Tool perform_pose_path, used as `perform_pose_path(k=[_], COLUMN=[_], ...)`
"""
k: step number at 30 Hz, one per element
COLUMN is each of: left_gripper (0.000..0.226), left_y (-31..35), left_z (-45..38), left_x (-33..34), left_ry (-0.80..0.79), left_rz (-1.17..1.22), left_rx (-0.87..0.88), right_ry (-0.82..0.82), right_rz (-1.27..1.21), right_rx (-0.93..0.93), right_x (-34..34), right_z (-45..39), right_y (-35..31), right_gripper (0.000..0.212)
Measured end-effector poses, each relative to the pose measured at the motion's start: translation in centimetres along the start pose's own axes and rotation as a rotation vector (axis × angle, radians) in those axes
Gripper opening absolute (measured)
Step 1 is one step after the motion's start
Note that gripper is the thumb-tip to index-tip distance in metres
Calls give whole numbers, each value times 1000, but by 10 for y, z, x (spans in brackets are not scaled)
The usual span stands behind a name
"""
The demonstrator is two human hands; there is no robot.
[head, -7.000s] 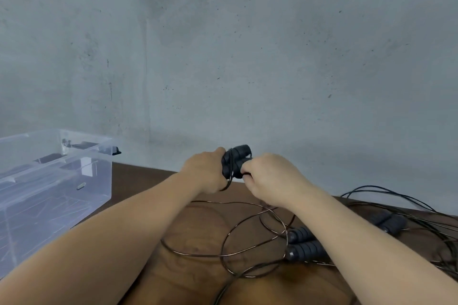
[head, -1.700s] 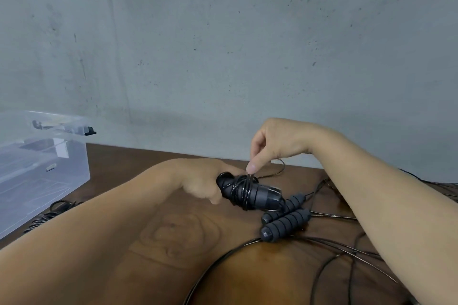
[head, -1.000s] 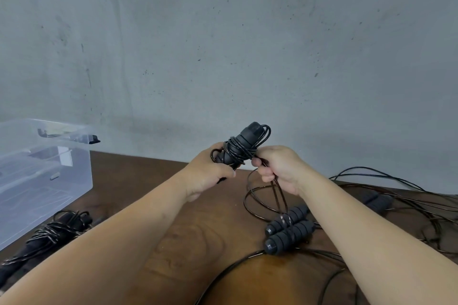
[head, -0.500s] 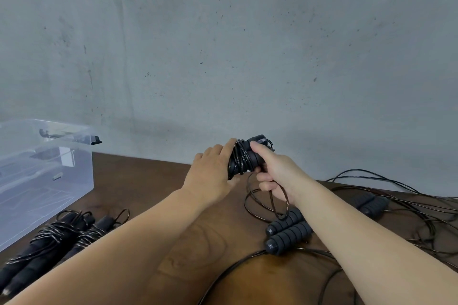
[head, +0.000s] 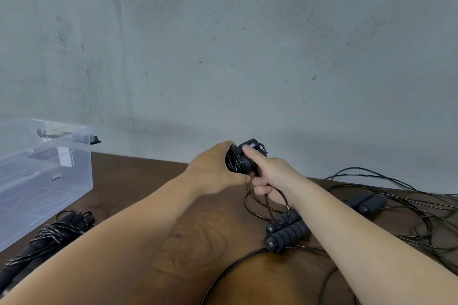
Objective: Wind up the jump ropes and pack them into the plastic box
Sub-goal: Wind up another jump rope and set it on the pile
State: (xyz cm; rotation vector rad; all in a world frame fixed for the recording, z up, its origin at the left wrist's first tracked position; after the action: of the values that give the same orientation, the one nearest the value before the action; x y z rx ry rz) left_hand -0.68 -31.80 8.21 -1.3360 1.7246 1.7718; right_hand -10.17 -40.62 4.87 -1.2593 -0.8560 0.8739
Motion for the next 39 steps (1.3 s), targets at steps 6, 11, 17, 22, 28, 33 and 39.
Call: perform_pose_path(k=[6, 11, 17, 22, 28, 33, 39], left_gripper=[46, 50, 55, 59, 54, 49, 38], left_y=[-19, -27, -9, -3, -8, -9, -7], left_z=[0, -4, -6, 3, 5, 3, -1], left_x=[6, 17, 23, 23, 29, 29, 27], left_ry=[-29, -56, -107, -140, -184, -226, -171], left_rz=[71, 7, -219, -181, -9, 95, 81], left_rx=[-93, -146, -86, -49, -59, -68, -97], right_ry=[-228, -120, -68, -50, -126, -191, -159], right_rz=[332, 918, 1415, 1149, 531, 323, 220], right_rx=[217, 338, 125, 7, 47, 51, -73], right_x=[4, 1, 27, 15, 1, 6, 3], right_z=[14, 29, 30, 27, 22, 25, 23], right_y=[8, -11, -67, -75, -60, -57, -62], right_gripper=[17, 14, 17, 7, 10, 12, 24])
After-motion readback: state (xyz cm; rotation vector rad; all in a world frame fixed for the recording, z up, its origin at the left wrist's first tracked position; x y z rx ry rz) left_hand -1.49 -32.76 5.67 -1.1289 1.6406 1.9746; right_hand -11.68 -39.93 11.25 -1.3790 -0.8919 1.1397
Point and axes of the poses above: each hand's wrist, its own z-axis away from the middle knuckle, its own x-axis out of the palm, y = z × x, the point moved 8 cm from there along -z, towards the middle knuckle, and after that the axes turned 10 degrees about -y, right-handed, at the moved point
